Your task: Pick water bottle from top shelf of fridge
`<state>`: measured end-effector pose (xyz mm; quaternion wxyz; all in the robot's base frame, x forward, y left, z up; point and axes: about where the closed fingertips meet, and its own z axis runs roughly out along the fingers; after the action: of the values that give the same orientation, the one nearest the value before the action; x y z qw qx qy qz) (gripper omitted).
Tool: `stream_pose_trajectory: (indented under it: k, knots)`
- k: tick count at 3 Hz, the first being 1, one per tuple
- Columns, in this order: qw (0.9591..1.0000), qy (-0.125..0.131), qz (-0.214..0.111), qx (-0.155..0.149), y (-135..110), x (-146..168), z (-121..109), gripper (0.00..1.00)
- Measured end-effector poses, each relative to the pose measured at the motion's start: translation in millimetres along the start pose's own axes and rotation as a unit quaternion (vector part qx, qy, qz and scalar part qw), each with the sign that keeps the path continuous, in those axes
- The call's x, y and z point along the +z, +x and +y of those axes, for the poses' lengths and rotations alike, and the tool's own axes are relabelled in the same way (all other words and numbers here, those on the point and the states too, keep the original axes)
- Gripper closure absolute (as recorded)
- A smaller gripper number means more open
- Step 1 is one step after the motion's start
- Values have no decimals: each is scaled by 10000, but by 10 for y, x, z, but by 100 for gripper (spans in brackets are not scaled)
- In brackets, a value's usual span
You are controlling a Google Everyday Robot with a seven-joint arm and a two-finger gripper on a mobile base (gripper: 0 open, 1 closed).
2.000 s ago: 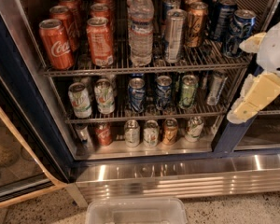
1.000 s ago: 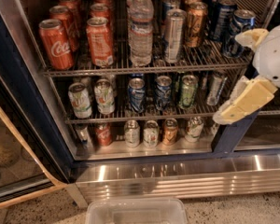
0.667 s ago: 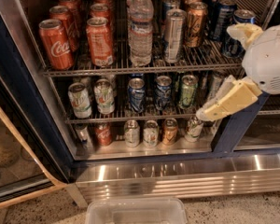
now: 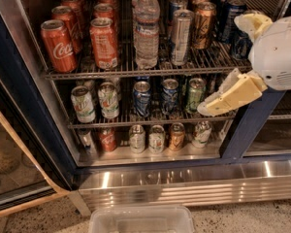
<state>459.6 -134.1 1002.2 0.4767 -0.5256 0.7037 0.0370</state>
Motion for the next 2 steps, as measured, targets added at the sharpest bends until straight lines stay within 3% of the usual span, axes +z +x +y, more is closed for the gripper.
stream_pose_trajectory:
  k: [1, 2]
  knots:
    - [9999, 26, -130, -14, -82, 93, 16, 0]
    - [9982, 219, -535, 149, -294, 290, 51, 0]
